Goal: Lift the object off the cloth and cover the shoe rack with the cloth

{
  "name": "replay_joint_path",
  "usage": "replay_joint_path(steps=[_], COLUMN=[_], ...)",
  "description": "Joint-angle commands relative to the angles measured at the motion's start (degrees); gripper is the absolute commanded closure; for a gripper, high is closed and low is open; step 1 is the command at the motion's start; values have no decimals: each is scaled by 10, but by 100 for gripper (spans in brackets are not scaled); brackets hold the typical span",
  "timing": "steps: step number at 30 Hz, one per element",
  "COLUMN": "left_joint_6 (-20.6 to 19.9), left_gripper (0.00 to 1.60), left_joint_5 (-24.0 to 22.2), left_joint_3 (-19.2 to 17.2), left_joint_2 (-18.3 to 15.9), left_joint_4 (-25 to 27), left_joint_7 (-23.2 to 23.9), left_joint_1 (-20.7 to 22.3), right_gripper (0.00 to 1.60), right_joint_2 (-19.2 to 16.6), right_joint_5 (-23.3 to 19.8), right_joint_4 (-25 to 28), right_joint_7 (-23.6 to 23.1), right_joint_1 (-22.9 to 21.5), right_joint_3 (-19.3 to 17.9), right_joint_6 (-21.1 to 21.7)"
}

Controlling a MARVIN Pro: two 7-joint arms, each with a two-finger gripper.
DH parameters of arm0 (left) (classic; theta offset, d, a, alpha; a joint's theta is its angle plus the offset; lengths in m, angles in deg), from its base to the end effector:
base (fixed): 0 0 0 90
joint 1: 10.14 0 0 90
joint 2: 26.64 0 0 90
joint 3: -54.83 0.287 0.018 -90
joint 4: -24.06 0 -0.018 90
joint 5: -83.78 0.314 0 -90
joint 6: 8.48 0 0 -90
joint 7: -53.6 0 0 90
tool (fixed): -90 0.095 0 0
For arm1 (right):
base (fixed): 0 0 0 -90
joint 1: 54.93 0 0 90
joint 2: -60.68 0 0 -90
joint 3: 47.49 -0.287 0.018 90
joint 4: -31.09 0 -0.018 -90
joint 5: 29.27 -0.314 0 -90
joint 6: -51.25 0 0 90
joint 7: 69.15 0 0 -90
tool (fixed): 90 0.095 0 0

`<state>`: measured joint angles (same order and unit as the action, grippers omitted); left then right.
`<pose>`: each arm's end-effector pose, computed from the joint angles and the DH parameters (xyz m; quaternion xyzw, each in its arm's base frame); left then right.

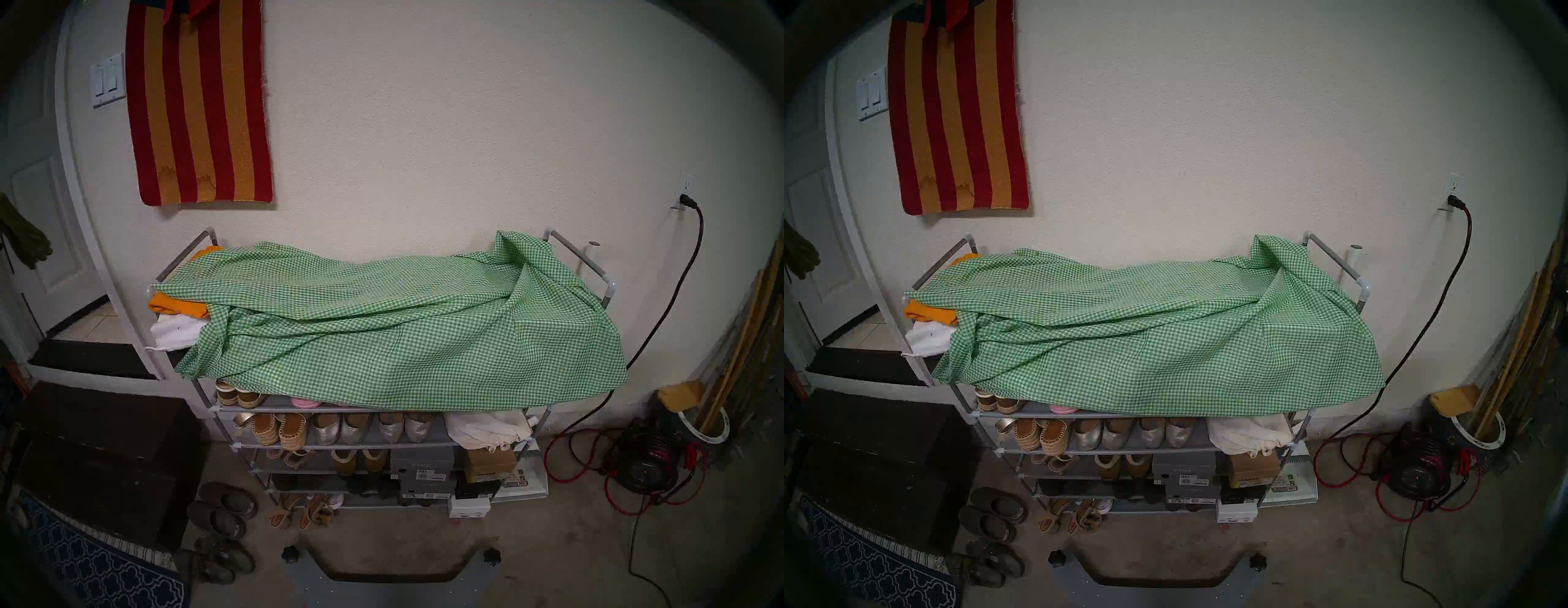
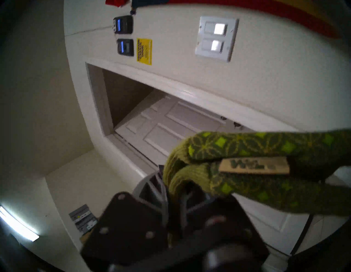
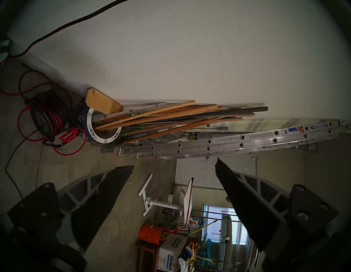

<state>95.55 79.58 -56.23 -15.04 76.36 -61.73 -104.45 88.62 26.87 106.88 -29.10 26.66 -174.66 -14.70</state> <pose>0.2978 0.5512 0.0265 -0.4557 0.1000 -0.5496 0.6931 0.2972 -0.5055 -0.0005 0.7851 0.1855 0.1696 0.5661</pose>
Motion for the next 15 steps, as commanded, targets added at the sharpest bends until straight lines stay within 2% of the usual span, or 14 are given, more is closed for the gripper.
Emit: replay_joint_path(steps=[1, 7, 11, 15], left_joint_6=[31, 71, 95, 102], left_gripper=[160, 160, 160, 160], left_joint_5=[20, 46, 64, 74], left_joint_3=[-43, -75, -95, -110], left_joint_2=[-1, 3, 10, 16], left_joint_4=[-64, -79, -64, -55], left_joint_7=[5, 16, 23, 27], left_joint_1=[-24, -45, -57, -63], right_gripper=[0, 0, 0, 0], right_joint_2=[-1, -1, -1, -1], right_joint_5=[0, 1, 1, 1], right_joint_4=[0, 0, 0, 0], right_joint_7=[0, 0, 0, 0], right_joint_1=[0, 0, 0, 0], right_joint_3=[0, 0, 0, 0], right_joint_6=[0, 0, 0, 0])
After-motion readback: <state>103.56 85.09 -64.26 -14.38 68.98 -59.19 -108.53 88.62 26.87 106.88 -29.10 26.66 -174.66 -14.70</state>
